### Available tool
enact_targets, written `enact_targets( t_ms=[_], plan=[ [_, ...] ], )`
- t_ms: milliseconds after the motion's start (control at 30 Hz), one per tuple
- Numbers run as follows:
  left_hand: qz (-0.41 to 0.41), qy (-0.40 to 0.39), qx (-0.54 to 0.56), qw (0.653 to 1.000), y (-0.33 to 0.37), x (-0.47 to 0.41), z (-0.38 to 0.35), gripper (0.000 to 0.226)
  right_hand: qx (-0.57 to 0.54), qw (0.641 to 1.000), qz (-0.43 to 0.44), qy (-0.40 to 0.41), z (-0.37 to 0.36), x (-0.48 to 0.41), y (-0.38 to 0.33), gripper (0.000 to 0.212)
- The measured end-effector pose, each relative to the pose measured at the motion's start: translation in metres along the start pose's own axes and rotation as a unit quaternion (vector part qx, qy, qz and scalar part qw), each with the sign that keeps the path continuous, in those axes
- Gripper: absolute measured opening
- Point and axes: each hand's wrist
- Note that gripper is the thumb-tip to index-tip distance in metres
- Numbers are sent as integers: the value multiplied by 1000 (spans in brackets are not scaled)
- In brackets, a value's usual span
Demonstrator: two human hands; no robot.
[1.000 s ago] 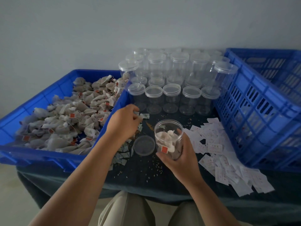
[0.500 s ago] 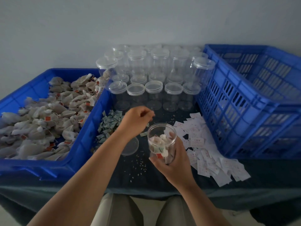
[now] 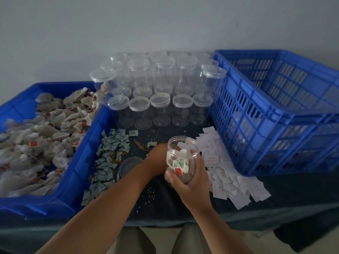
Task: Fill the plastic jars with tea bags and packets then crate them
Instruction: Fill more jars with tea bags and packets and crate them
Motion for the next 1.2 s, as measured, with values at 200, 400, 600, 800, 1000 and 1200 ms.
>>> enact_targets(
  t_ms=[200, 400, 600, 800, 1000, 1200],
  plan=[
    [-45, 131, 36, 990, 5, 1, 17, 26, -10, 1000, 1, -5, -1, -1, -1, 69],
    [-1, 183, 207, 961, 11, 21, 91, 18, -11, 999, -1, -38, -1, -1, 2, 63],
    [-82, -51, 169, 981, 41, 45, 130, 59, 1, 998, -9, -59, -2, -1, 2, 57],
    [-86, -16, 15, 996, 52, 39, 108, 62, 18, 998, 12, -63, -3, 1, -1, 57],
    [104, 39, -136, 984, -7, 44, 100, 36, 12, 997, 28, -65, -3, 2, 0, 60],
    [177, 16, -303, 936, -38, 58, 69, 69, 25, 997, 21, -64, -4, 3, 3, 67]
  ],
)
Point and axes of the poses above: each hand's wrist, its own x-axis away from the middle knuckle, its own z-axis out of the back of the hand, y = z × x, and after that the axes turned 5 degrees about x, right-handed
